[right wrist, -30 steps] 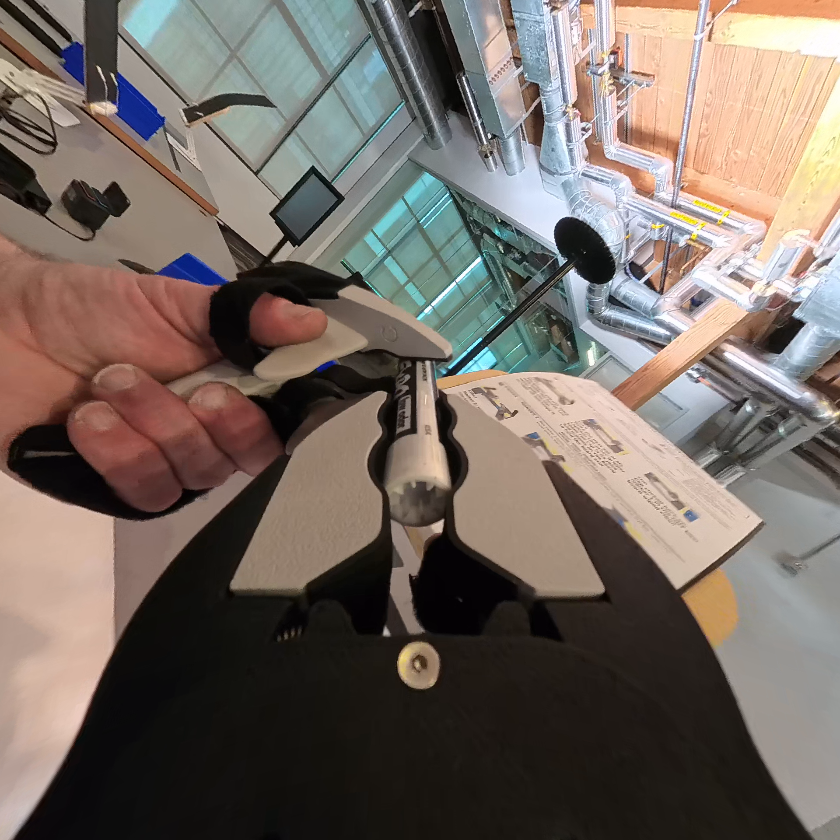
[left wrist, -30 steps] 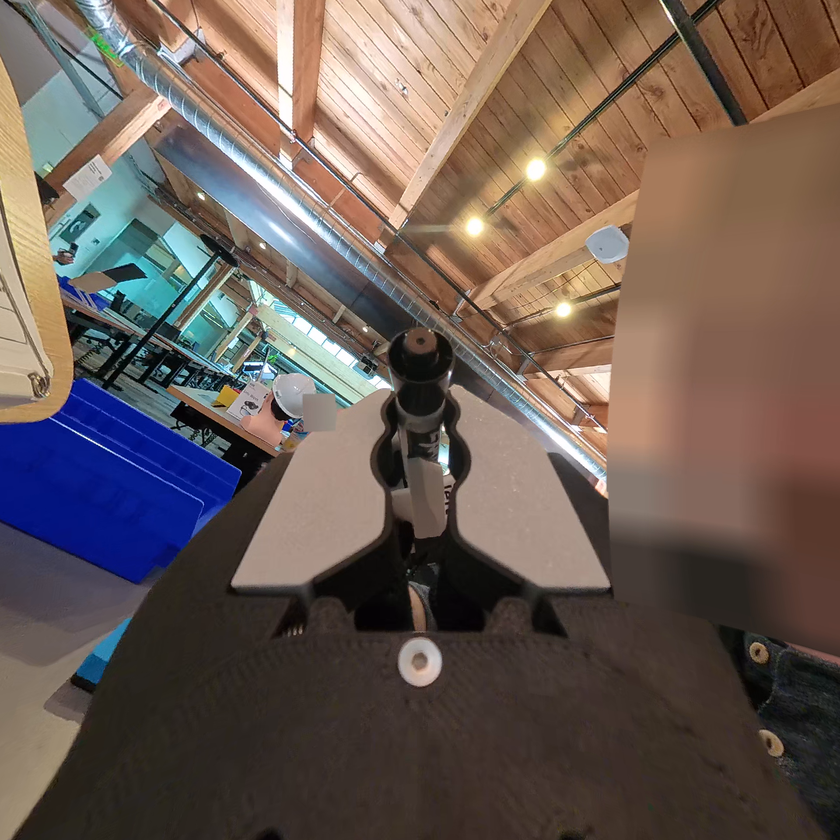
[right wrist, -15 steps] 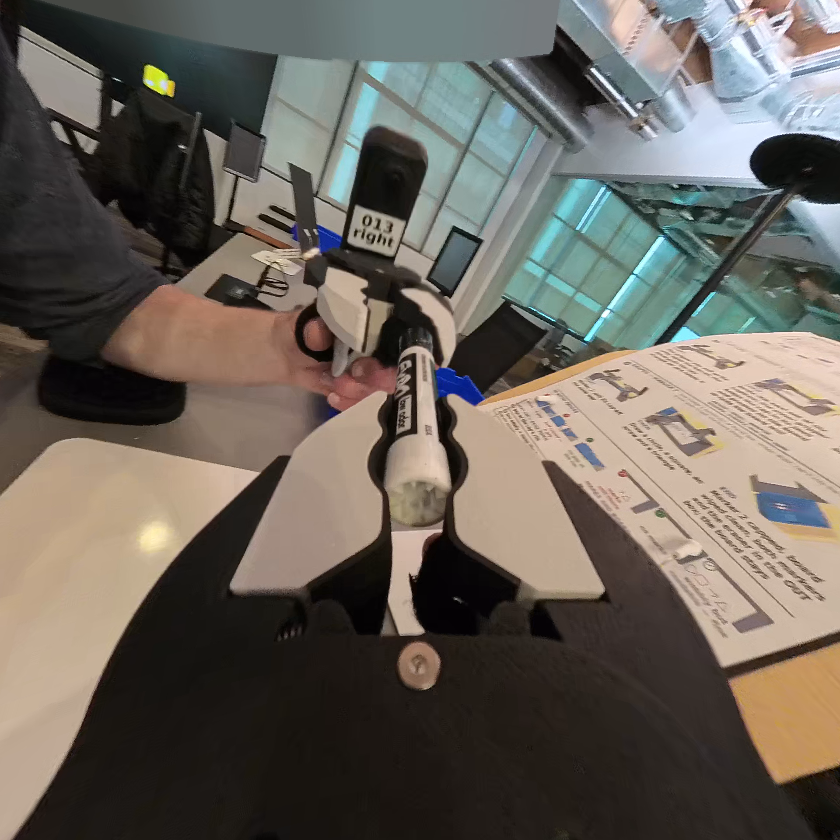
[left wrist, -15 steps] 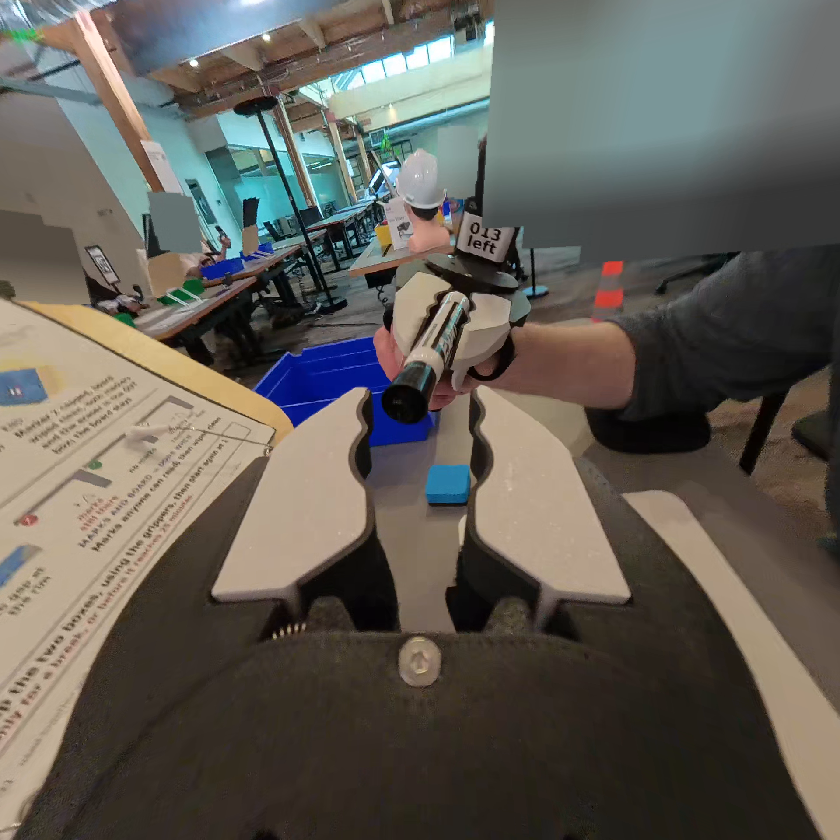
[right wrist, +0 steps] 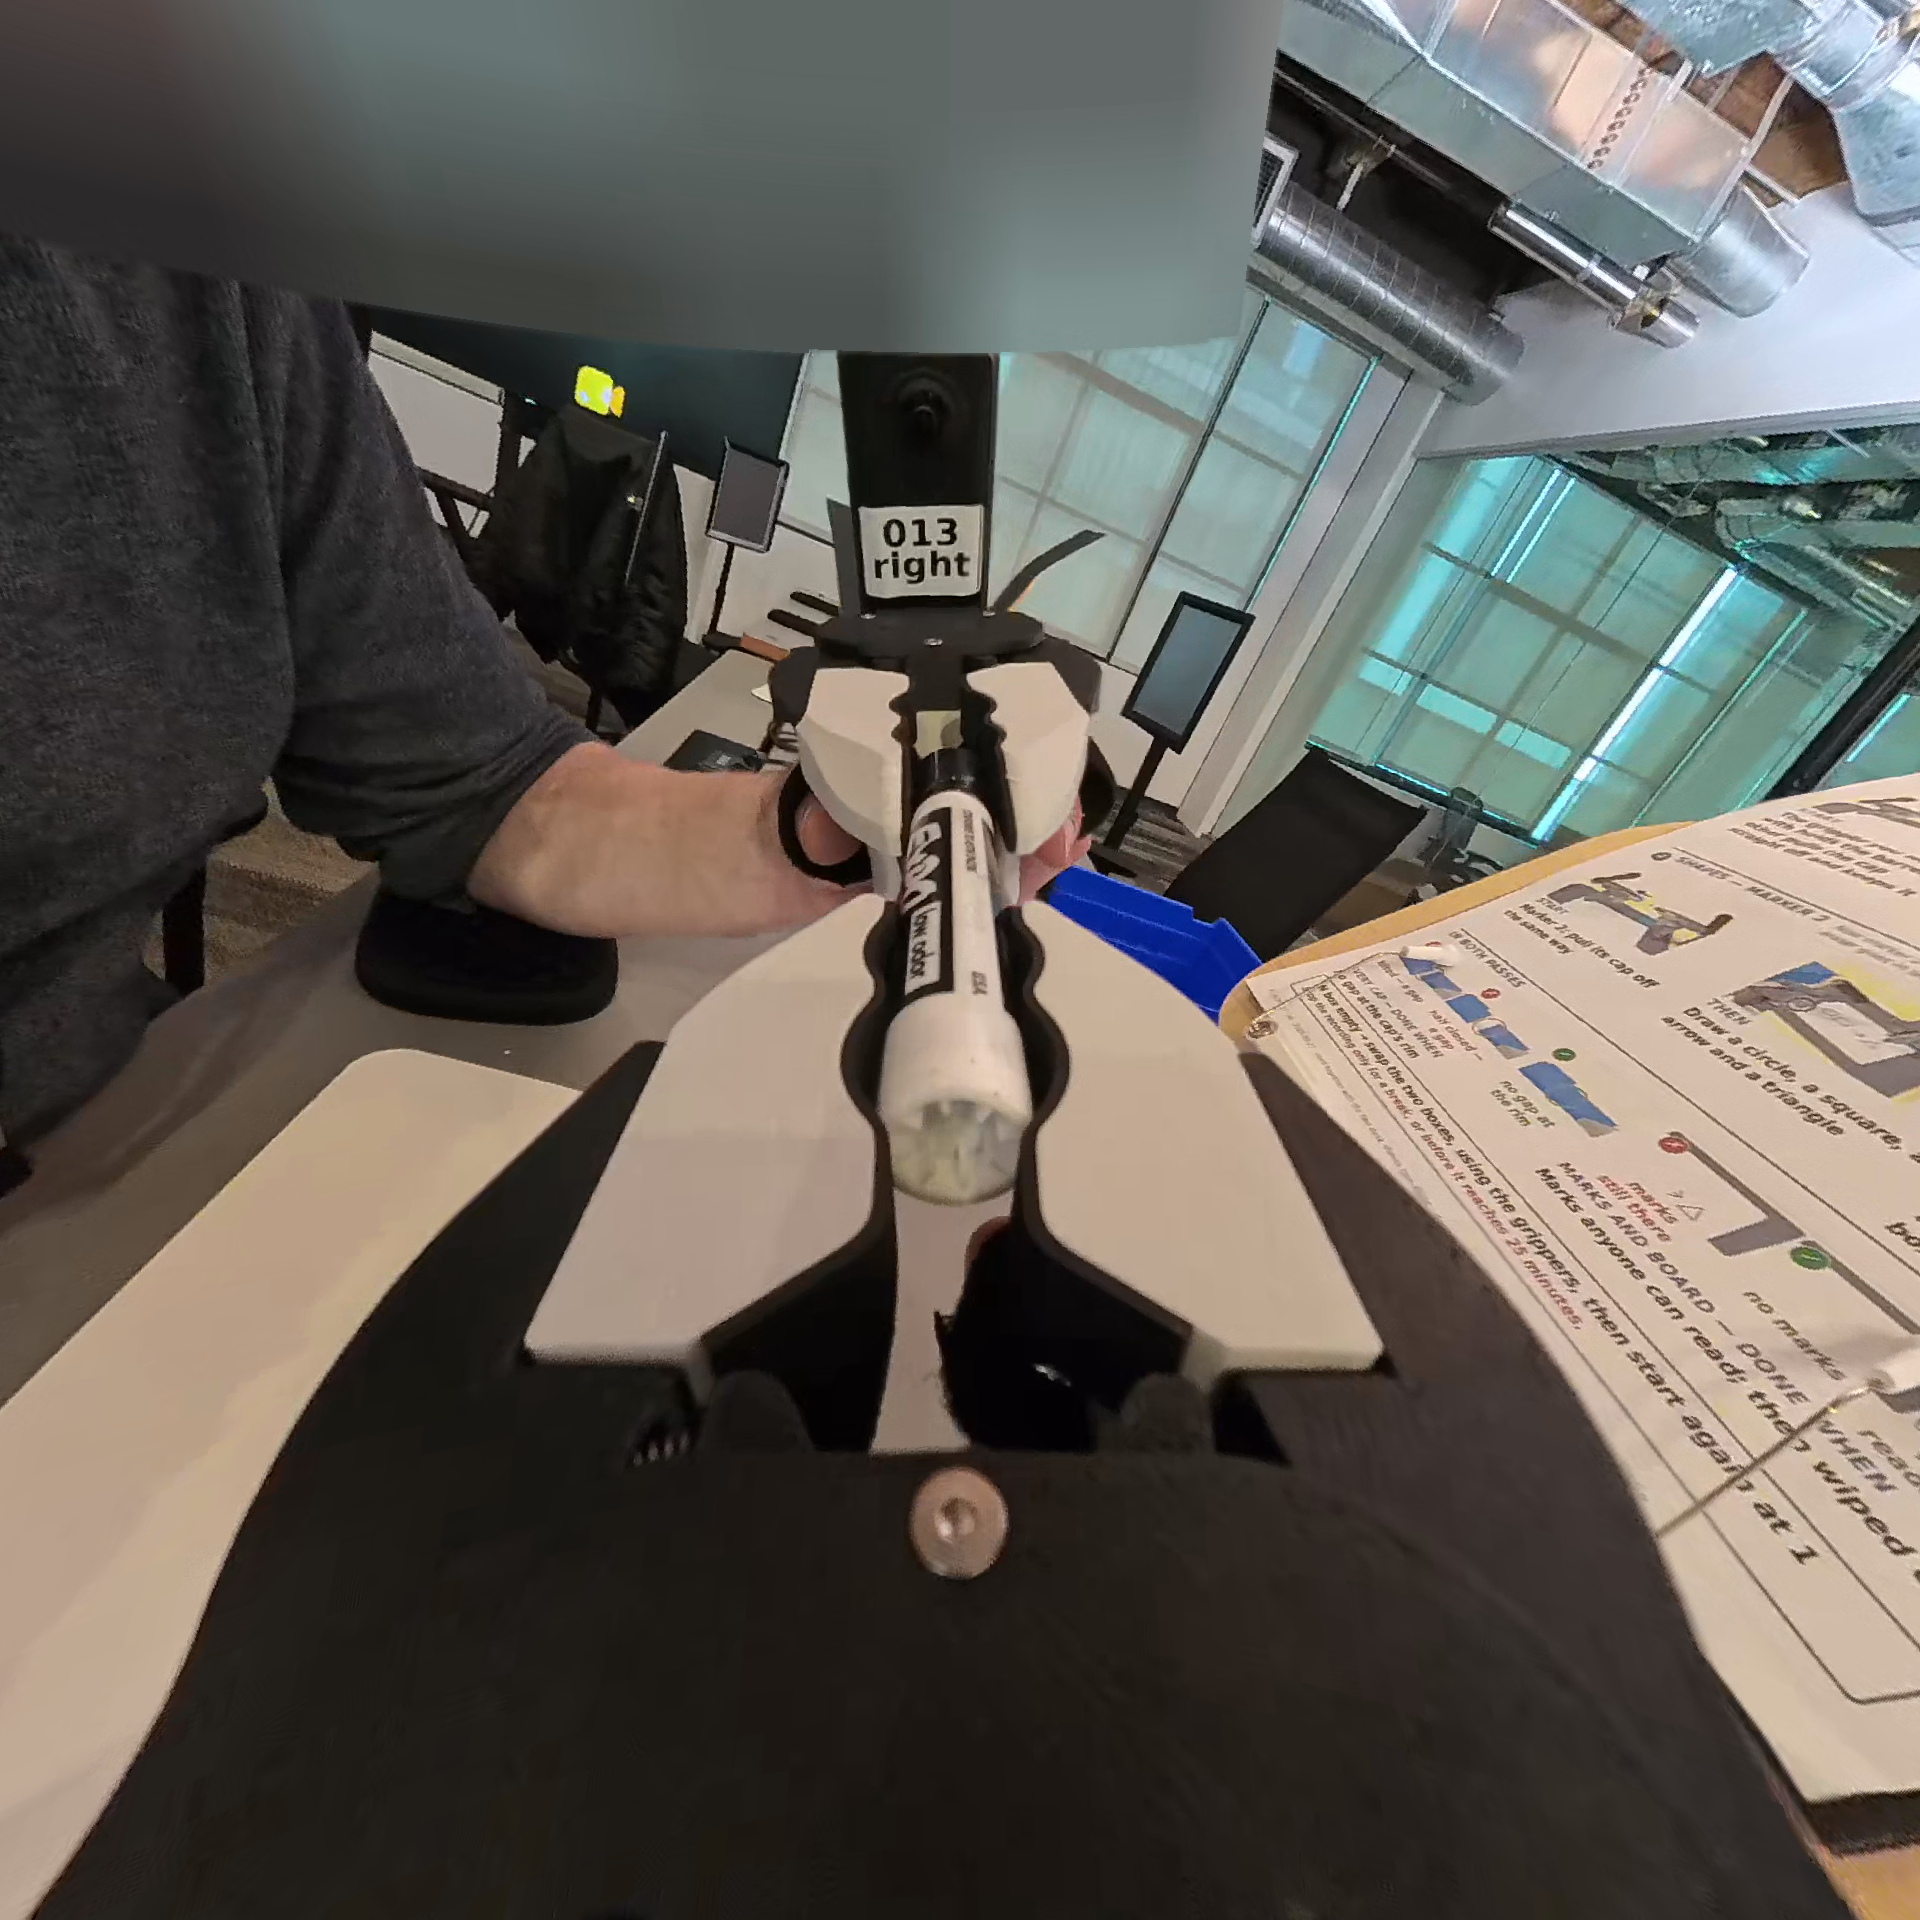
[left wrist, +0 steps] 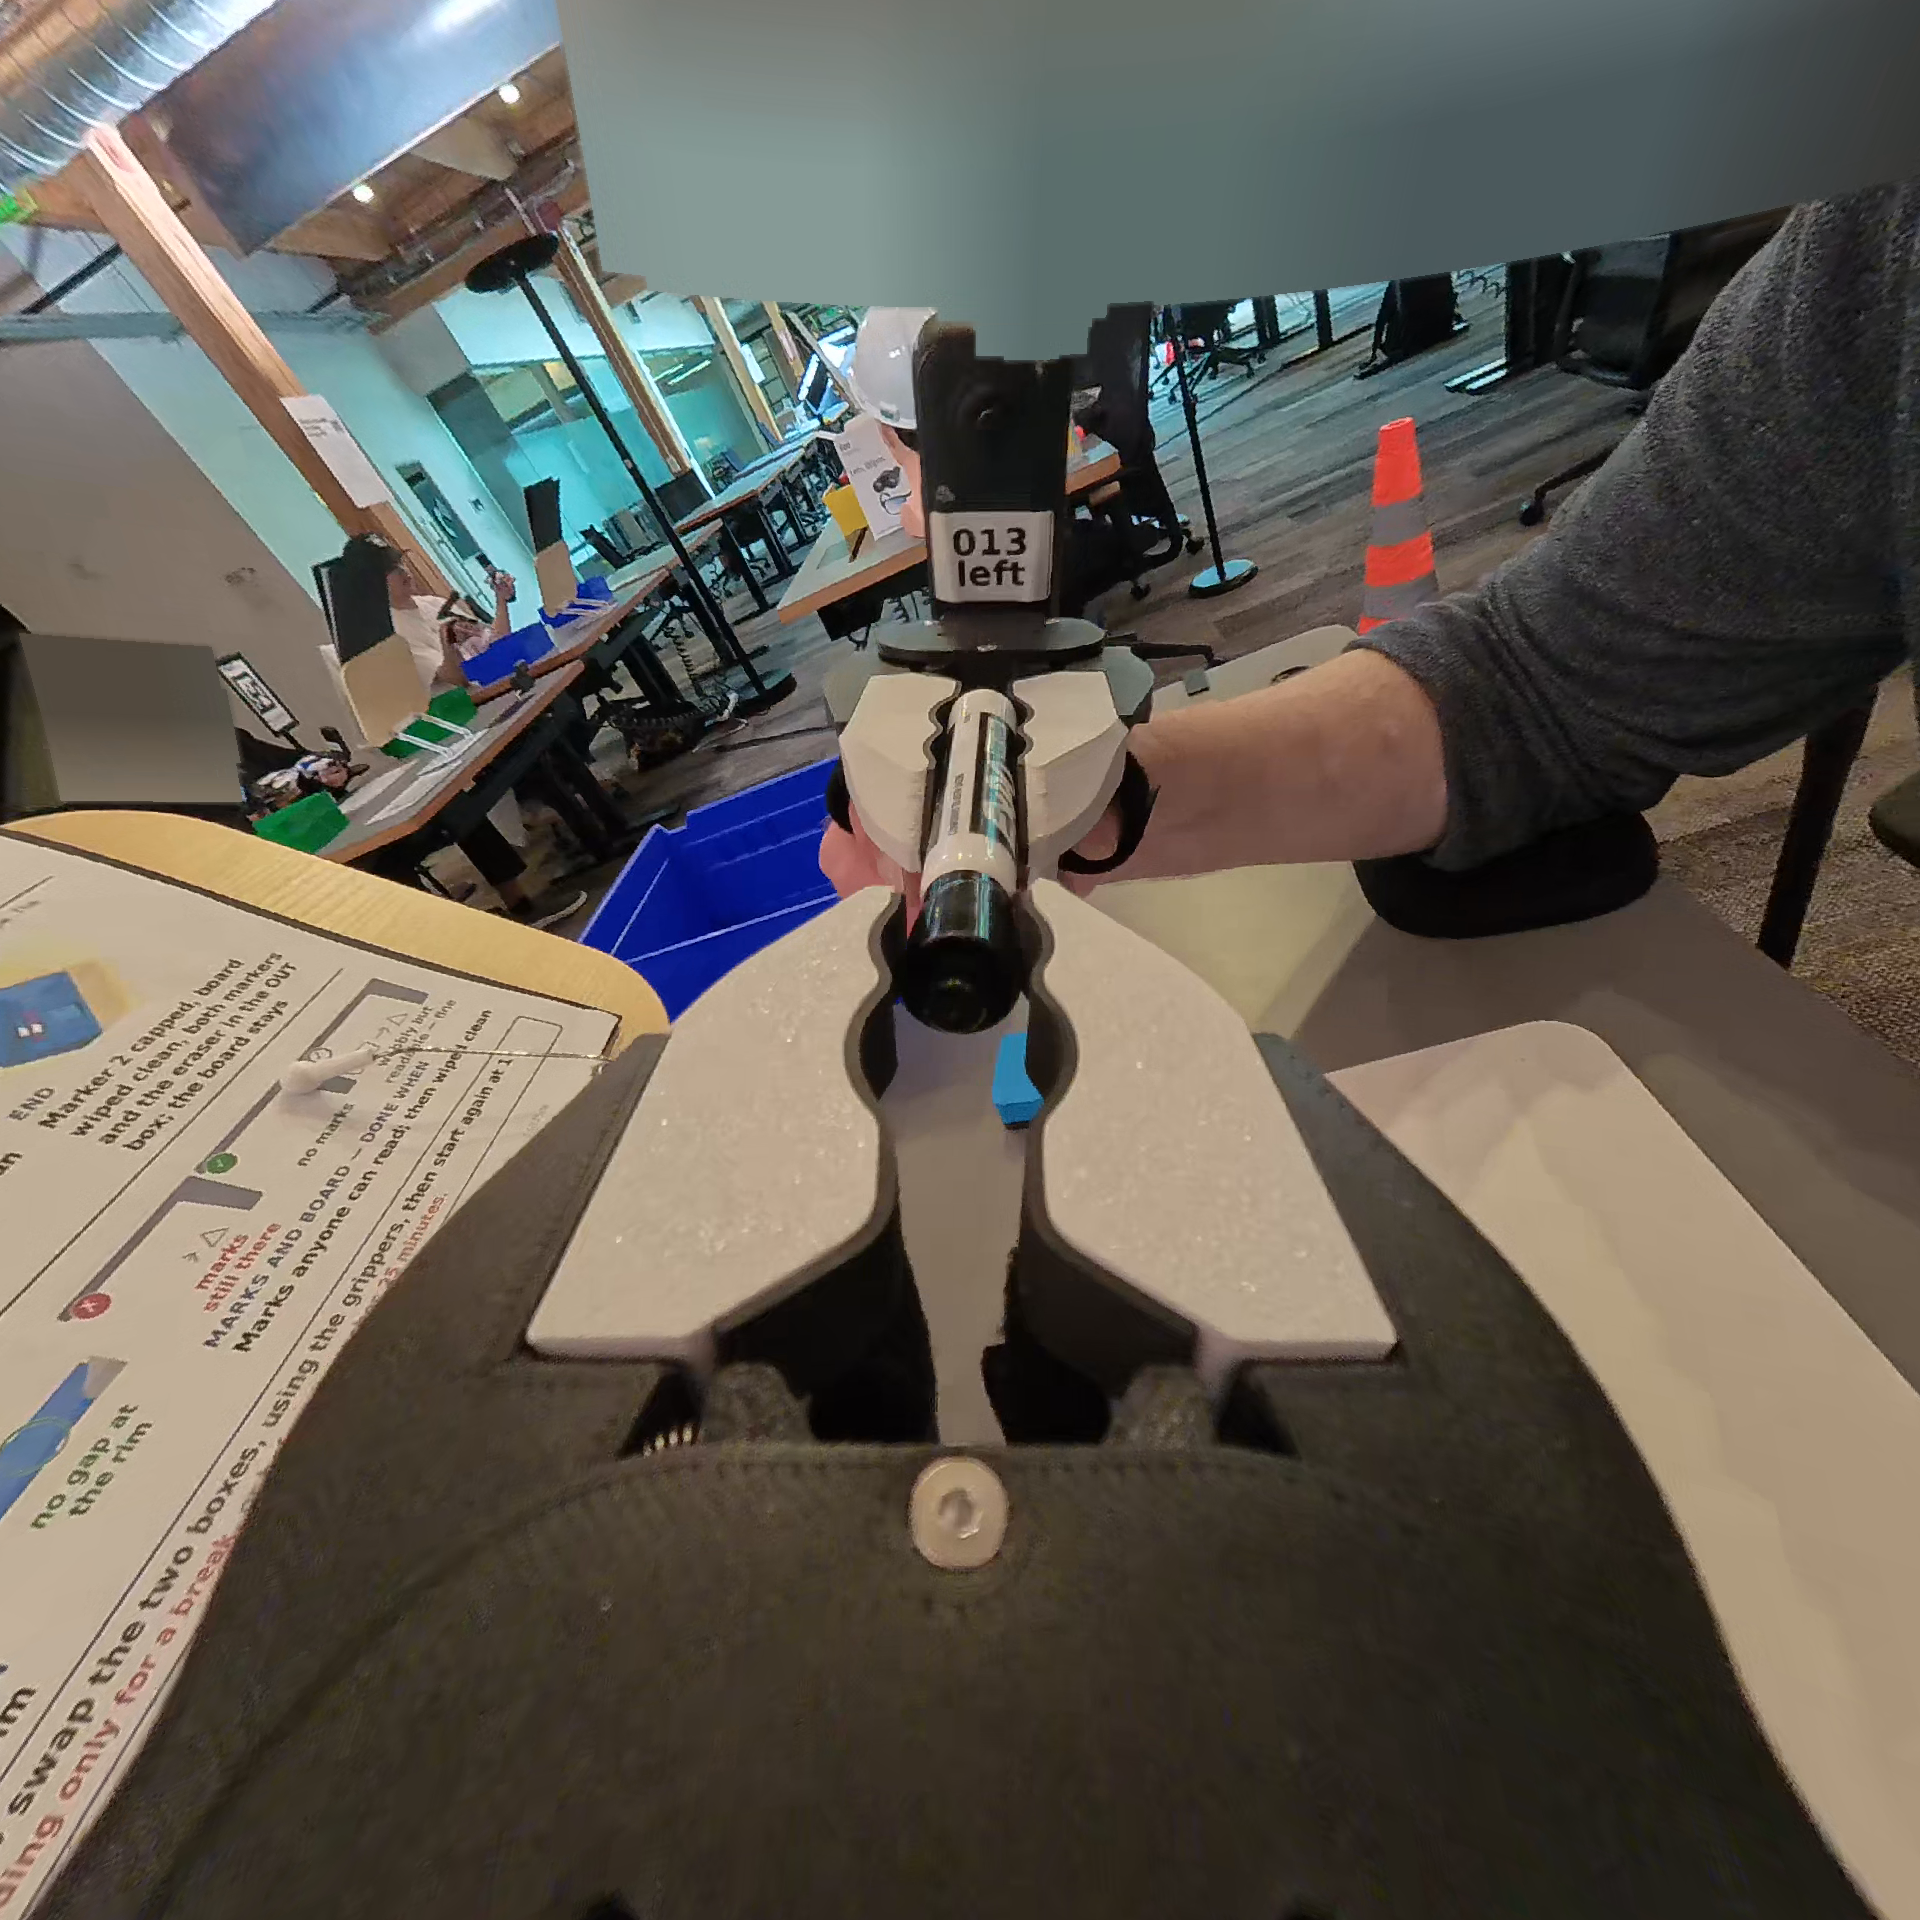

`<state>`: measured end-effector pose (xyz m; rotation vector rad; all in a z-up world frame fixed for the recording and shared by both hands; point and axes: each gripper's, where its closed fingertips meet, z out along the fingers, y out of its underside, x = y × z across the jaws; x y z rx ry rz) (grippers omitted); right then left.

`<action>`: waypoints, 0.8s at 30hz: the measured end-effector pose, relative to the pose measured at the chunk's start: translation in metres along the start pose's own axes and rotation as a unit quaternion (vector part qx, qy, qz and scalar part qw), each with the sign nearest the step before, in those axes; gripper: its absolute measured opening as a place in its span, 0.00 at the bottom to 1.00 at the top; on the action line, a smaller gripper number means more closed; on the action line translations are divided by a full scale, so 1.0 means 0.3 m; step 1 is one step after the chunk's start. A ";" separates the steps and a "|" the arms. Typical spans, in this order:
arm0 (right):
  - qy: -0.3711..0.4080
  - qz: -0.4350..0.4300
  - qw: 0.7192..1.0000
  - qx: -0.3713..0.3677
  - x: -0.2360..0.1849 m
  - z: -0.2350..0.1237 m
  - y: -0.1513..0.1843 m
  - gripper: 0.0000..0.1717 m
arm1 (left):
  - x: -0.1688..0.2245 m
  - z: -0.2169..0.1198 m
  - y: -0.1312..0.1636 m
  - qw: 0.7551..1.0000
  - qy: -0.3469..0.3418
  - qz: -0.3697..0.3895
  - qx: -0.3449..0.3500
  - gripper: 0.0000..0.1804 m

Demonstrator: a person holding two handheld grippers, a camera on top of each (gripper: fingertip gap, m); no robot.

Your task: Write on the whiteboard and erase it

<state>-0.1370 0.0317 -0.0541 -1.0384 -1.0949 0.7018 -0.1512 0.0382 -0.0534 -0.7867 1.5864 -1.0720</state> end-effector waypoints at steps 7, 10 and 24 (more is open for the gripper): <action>-0.011 0.010 1.000 0.019 -0.010 -0.001 -0.003 0.12 | 0.013 0.003 -0.015 1.000 0.007 -0.005 0.029 0.11; -0.010 0.006 1.000 0.020 -0.012 0.000 -0.005 0.12 | 0.015 0.001 -0.018 1.000 0.004 0.002 0.030 0.11; -0.014 0.002 1.000 0.019 -0.020 0.001 -0.003 0.12 | 0.028 0.012 -0.022 0.999 0.017 -0.015 0.037 0.11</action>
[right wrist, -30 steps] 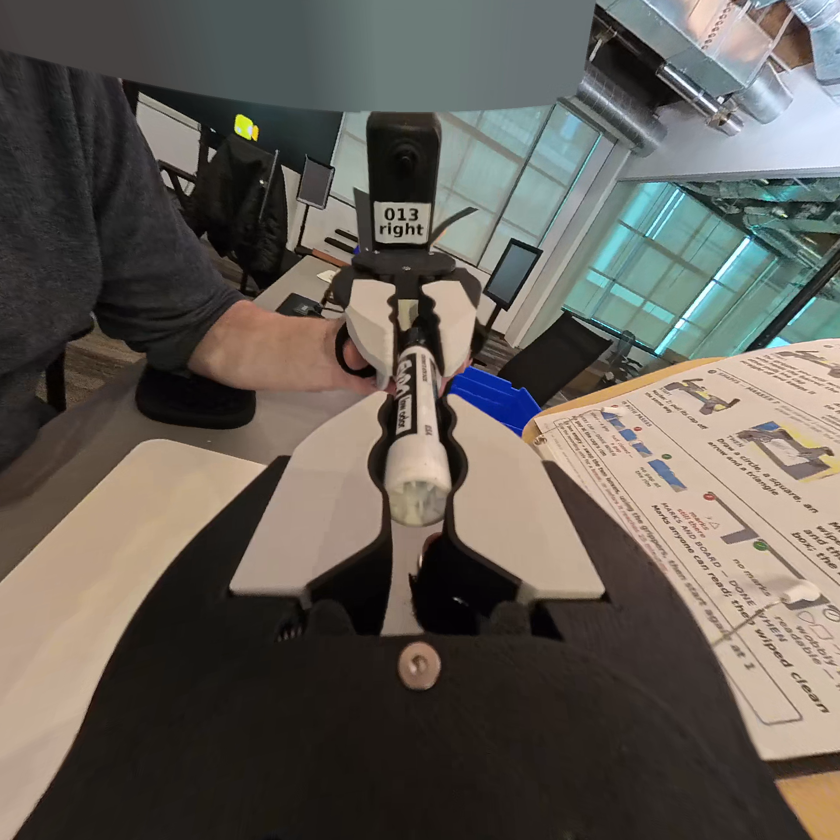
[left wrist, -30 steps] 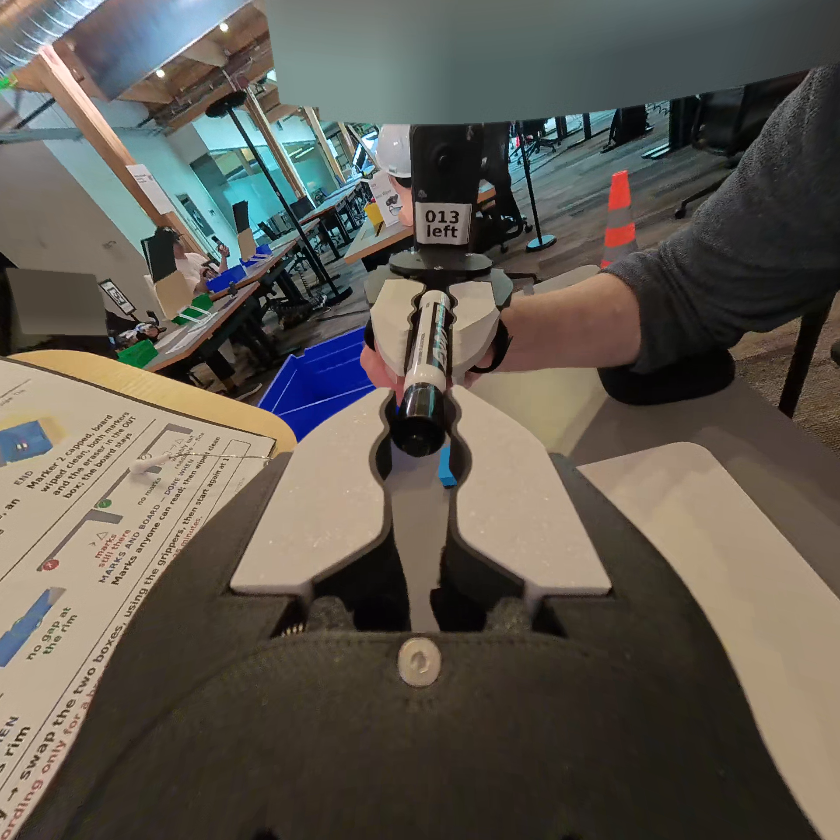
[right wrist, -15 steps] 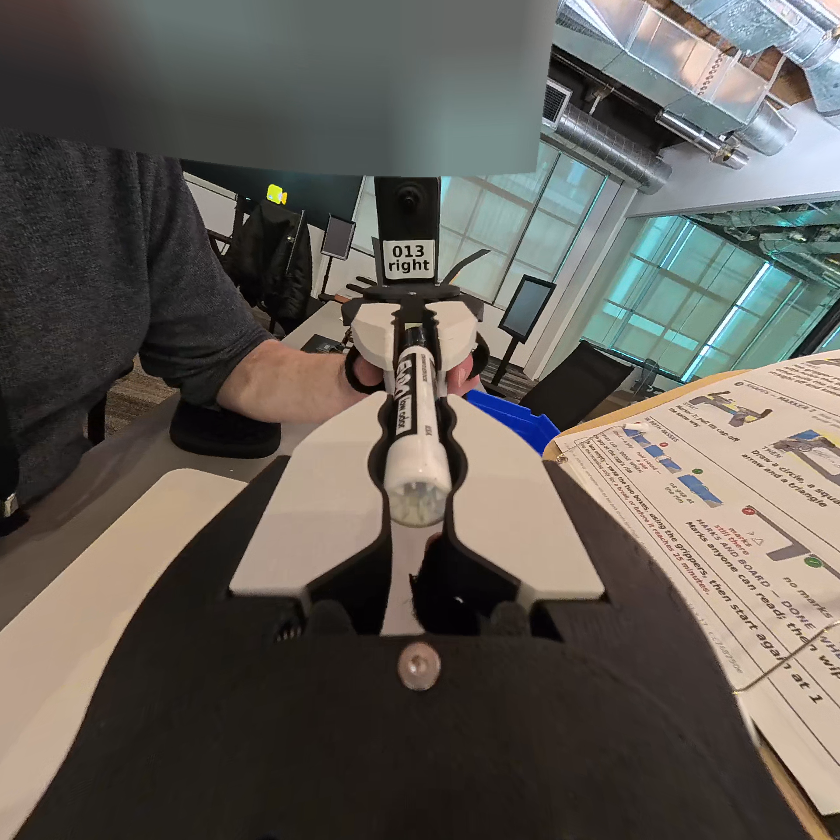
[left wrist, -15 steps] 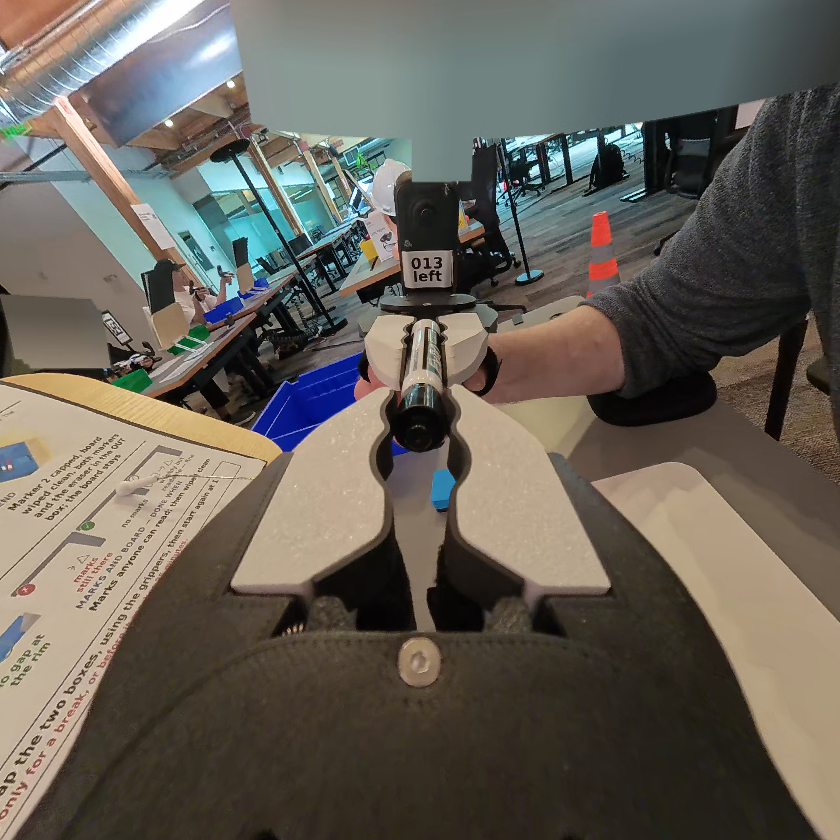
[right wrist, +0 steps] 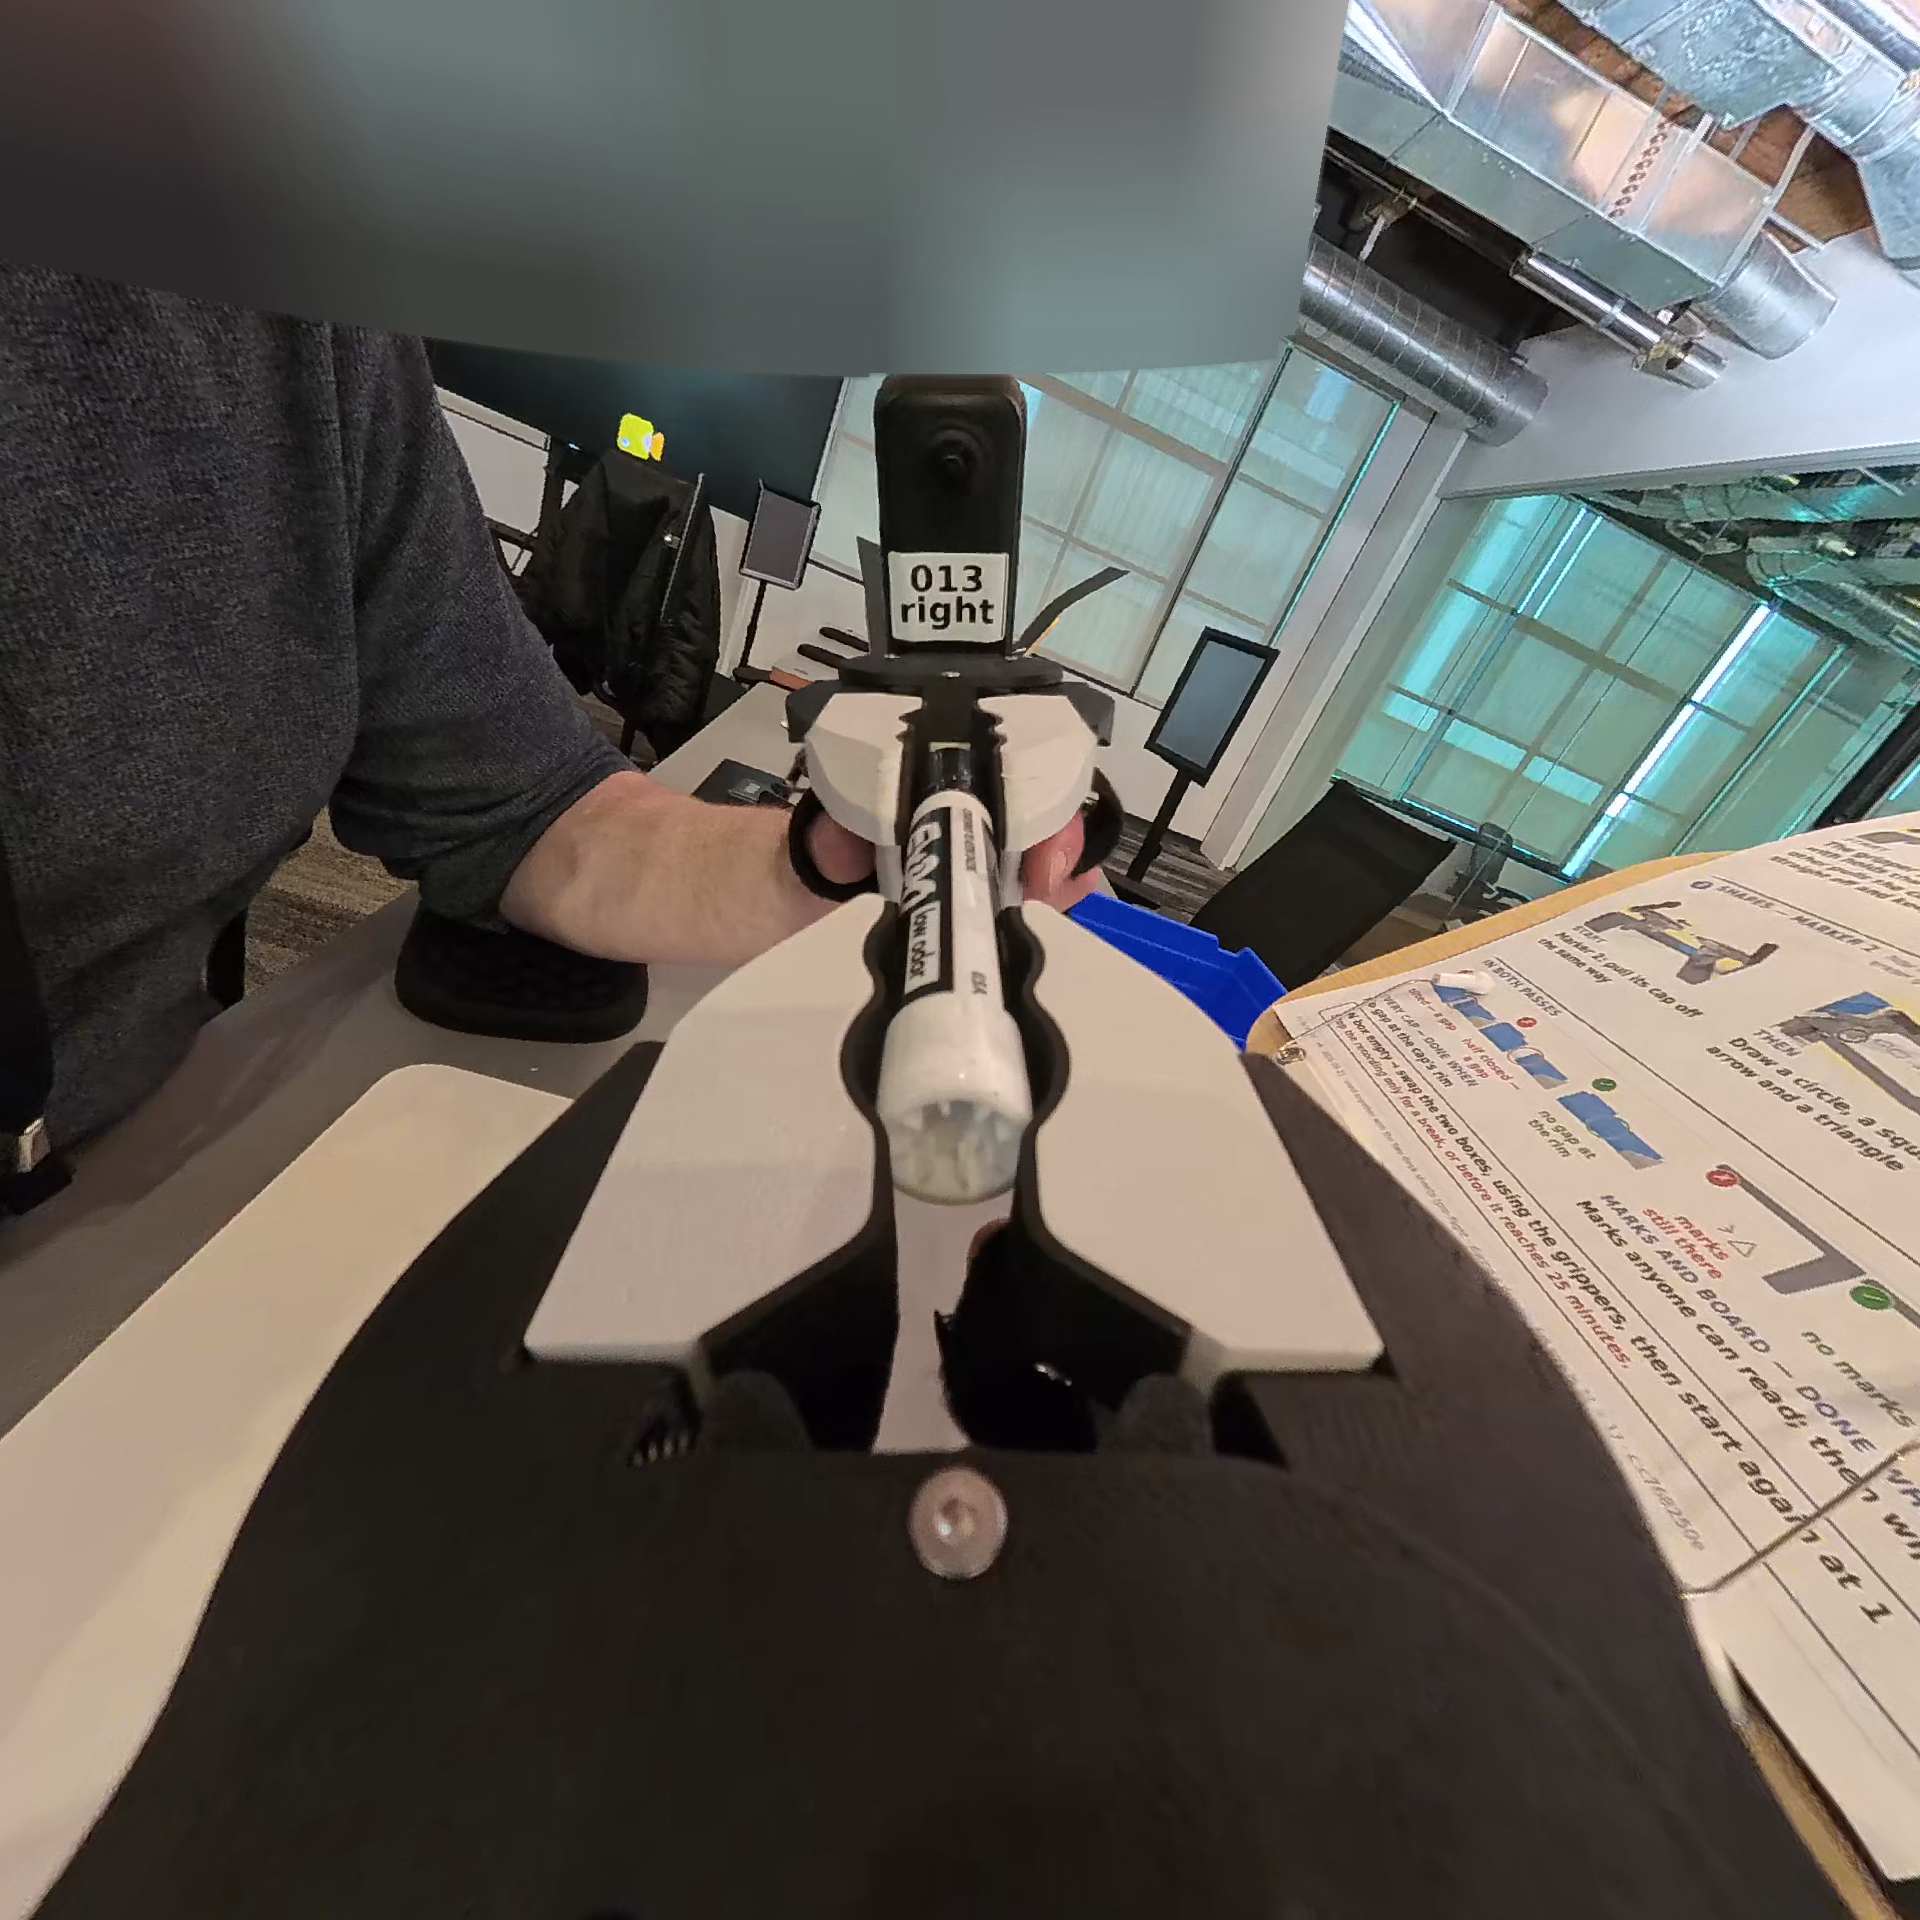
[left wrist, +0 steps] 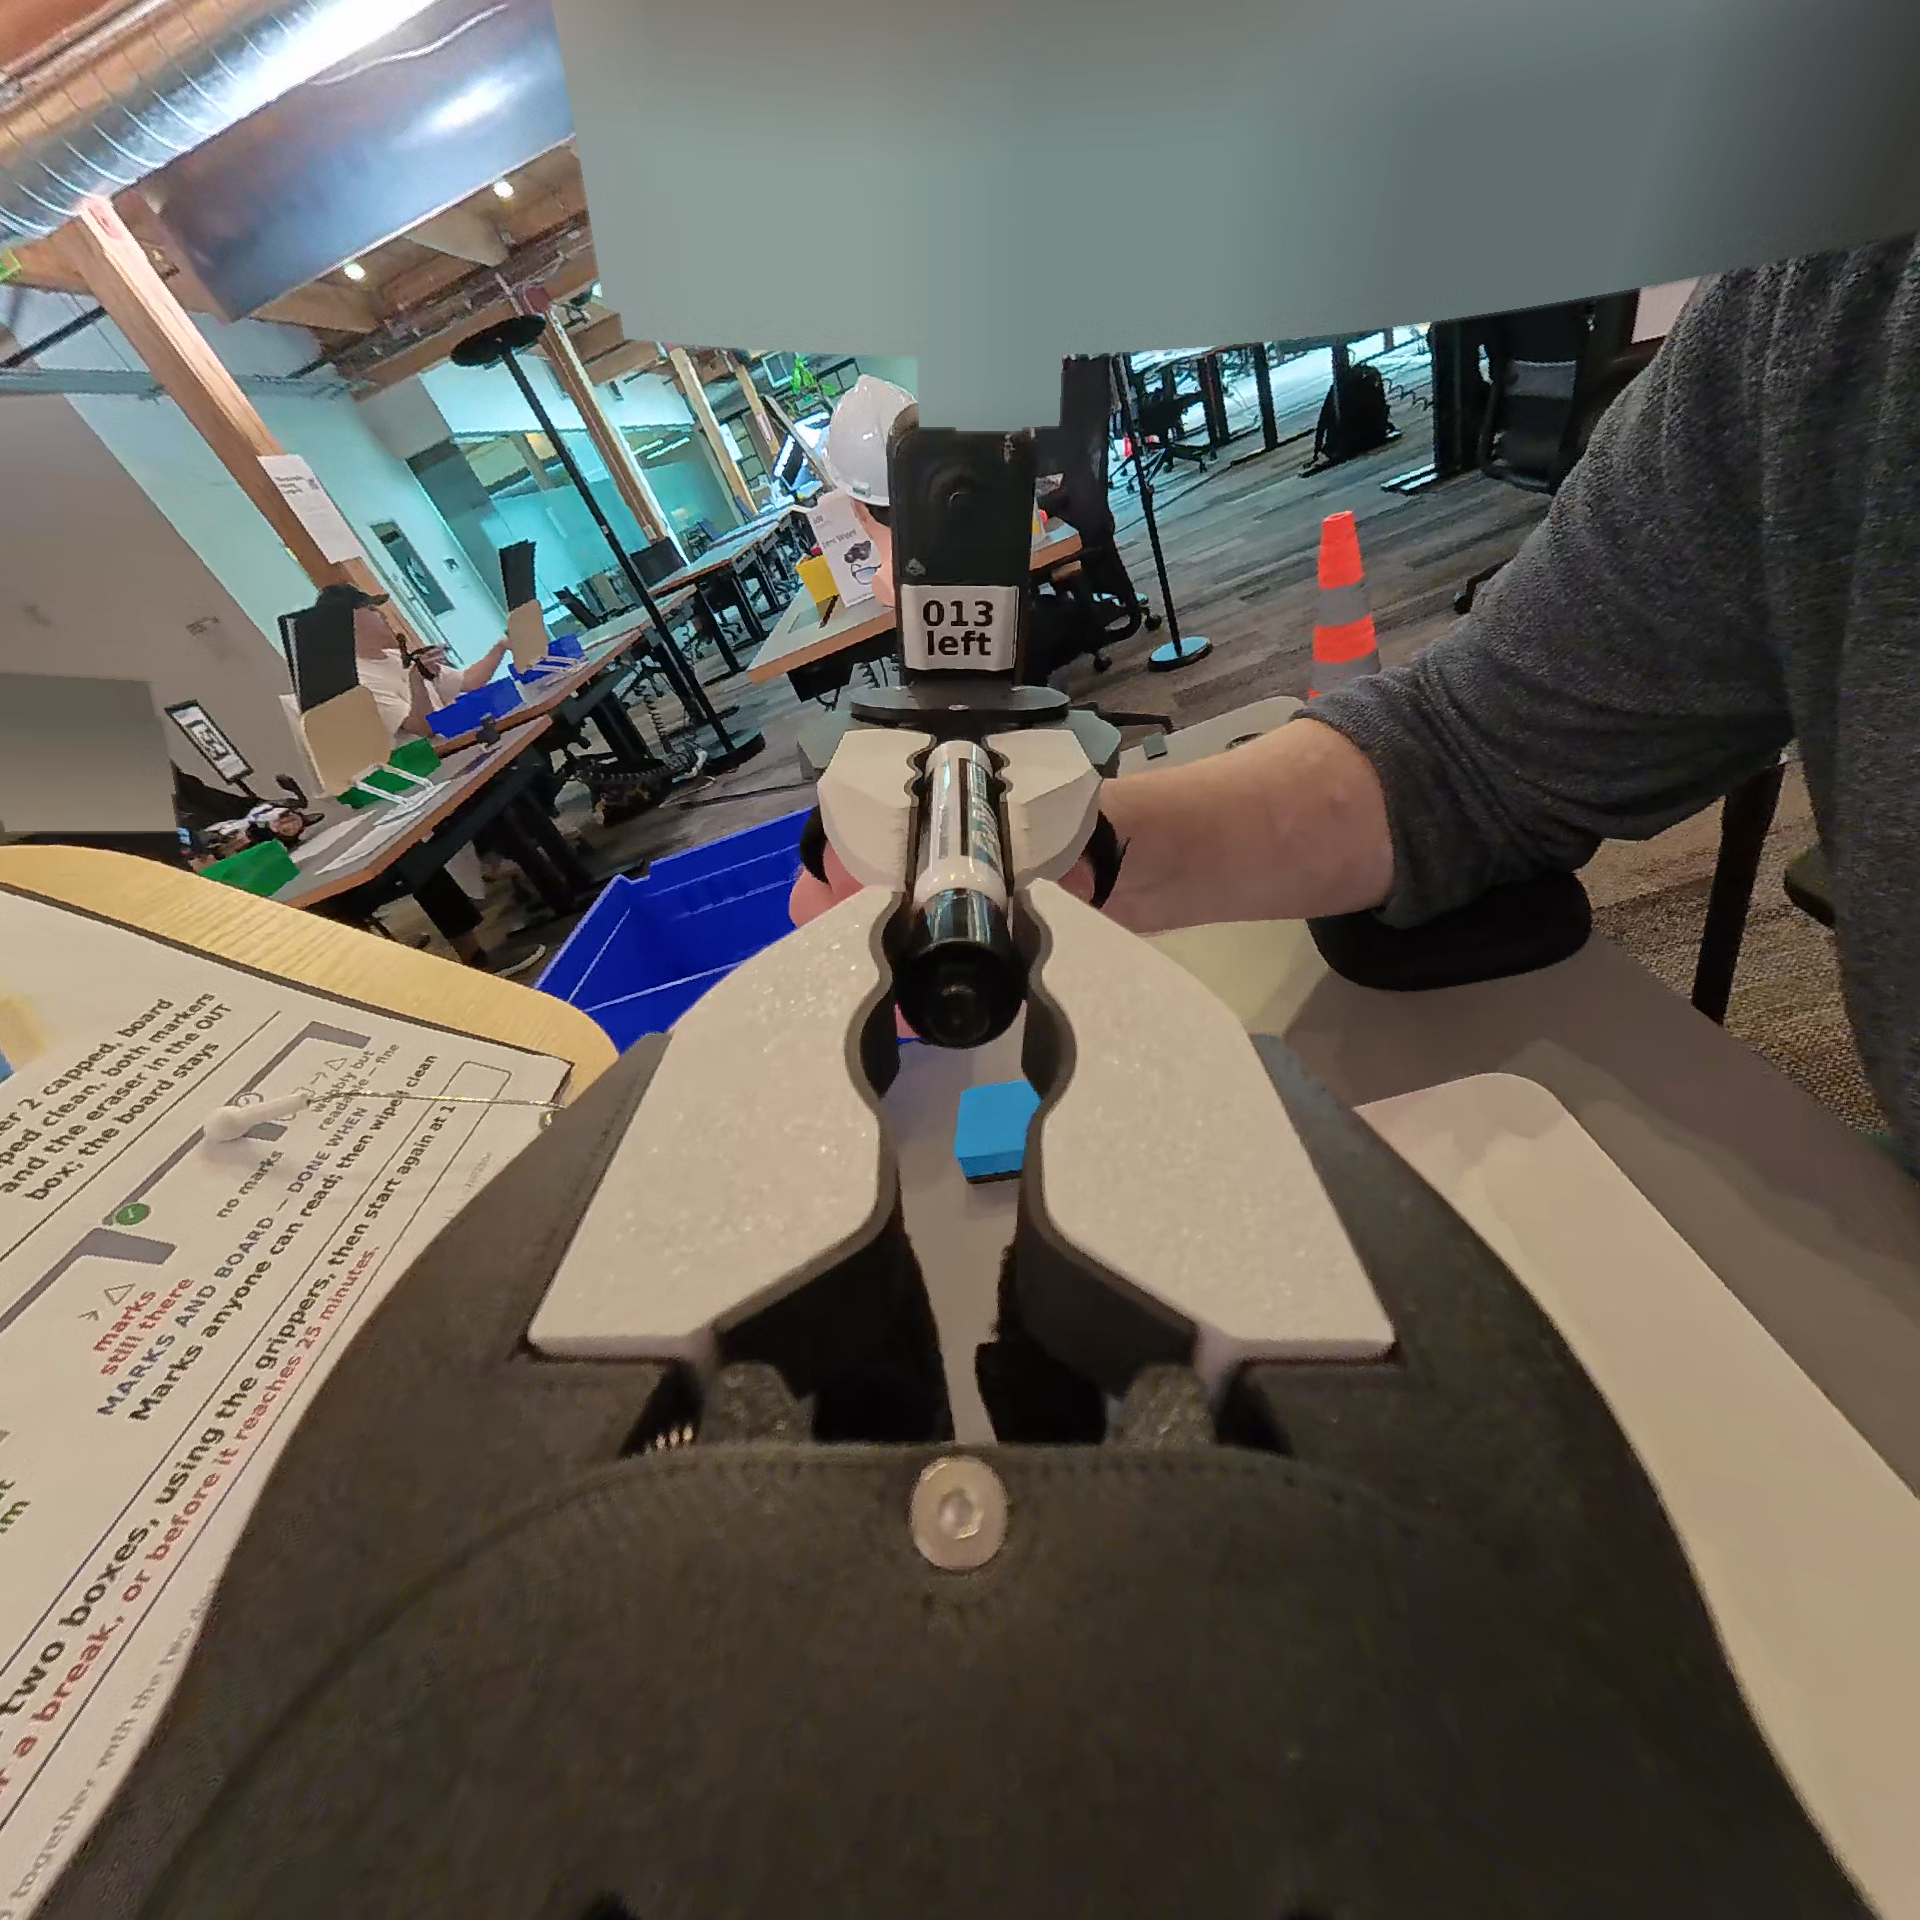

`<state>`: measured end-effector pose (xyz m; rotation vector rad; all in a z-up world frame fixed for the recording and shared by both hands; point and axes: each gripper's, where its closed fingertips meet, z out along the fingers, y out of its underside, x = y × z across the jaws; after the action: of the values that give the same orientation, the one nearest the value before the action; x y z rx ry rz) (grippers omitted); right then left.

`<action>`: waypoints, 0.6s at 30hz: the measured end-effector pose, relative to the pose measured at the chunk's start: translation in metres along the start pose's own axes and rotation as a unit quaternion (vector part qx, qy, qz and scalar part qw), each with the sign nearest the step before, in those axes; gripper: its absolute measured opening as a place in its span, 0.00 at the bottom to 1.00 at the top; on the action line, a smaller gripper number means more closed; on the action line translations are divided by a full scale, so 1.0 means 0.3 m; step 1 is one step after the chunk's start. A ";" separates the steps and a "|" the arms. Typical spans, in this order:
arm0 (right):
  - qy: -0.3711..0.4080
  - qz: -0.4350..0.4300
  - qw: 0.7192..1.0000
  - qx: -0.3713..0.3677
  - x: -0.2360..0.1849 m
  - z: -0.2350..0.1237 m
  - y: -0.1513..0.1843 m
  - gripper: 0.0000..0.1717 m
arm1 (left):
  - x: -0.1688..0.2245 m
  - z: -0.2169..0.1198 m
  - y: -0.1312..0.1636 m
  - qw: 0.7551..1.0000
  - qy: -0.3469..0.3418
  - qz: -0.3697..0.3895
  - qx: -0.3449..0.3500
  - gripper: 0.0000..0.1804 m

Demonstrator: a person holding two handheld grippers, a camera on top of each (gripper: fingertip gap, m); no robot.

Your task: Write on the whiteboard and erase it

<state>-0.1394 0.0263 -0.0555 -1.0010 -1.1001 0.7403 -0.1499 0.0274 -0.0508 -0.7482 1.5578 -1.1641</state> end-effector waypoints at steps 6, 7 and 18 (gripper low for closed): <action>0.007 0.007 1.000 0.004 0.006 0.004 0.000 0.12 | -0.008 -0.004 0.000 1.000 -0.010 0.005 -0.002 0.10; 0.009 0.007 1.000 0.003 0.007 0.005 -0.001 0.12 | -0.009 -0.004 -0.001 1.000 -0.009 0.002 -0.002 0.11; 0.015 -0.004 1.000 -0.002 0.009 0.003 -0.004 0.13 | -0.007 0.000 0.004 1.000 -0.005 -0.005 -0.006 0.11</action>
<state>-0.1394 0.0285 -0.0533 -1.0069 -1.0798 0.7152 -0.1493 0.0298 -0.0512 -0.7685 1.5549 -1.1579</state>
